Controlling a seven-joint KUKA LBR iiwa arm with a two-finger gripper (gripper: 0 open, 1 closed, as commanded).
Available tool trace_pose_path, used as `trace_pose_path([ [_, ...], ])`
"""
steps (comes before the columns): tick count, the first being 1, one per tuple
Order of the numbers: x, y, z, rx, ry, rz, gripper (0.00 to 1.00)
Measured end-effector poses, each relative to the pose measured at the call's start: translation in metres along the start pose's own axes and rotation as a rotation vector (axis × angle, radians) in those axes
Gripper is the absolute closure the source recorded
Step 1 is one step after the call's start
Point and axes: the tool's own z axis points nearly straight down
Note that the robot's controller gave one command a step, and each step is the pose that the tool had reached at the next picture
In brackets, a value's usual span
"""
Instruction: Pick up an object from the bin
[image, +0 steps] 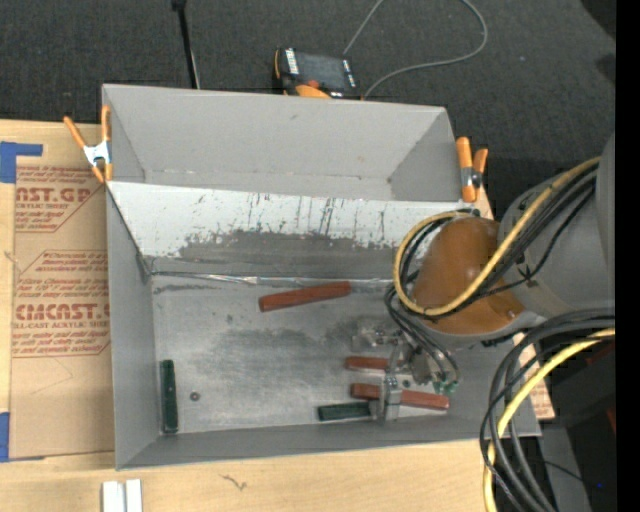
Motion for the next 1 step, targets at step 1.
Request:
trace_pose_path([
  [1, -0.0018, 0.0013, -0.0058, 0.0, -0.003, -0.001, 1.0],
])
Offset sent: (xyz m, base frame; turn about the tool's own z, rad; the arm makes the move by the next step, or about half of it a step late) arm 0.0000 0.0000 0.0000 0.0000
